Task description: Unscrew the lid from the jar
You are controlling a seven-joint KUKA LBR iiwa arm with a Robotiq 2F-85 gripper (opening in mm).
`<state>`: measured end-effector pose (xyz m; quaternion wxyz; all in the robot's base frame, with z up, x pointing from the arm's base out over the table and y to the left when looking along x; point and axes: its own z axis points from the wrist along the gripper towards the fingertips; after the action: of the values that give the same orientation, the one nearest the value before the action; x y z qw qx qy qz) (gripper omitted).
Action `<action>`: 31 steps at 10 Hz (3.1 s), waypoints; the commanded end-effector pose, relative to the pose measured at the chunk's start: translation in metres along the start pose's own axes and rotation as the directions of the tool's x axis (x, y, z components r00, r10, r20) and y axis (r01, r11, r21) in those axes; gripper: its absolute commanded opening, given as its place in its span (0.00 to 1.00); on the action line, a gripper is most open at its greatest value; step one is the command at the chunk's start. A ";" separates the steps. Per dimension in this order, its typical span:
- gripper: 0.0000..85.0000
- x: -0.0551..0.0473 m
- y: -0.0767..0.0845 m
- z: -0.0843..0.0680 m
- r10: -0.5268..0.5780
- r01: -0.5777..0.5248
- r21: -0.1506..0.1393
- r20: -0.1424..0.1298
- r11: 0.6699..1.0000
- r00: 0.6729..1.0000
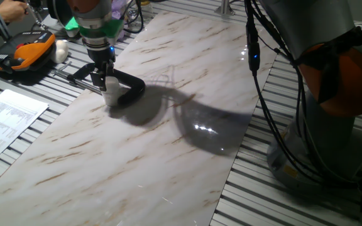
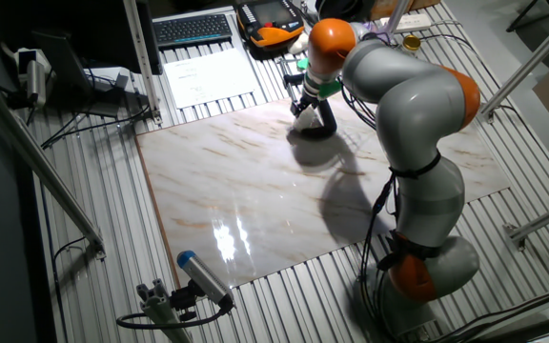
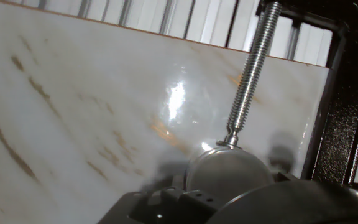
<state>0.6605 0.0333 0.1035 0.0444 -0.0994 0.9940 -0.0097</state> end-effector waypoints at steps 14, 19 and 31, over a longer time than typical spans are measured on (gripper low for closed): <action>0.60 -0.004 -0.006 -0.015 0.835 -0.825 0.130 0.087 -0.551 -0.544; 0.80 -0.001 -0.006 -0.017 0.736 -0.724 0.131 0.107 -0.677 -0.669; 0.80 0.007 -0.007 -0.010 0.479 -0.478 0.057 0.011 -0.877 -0.878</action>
<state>0.6539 0.0248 0.1130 -0.0224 0.4256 0.9045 0.0152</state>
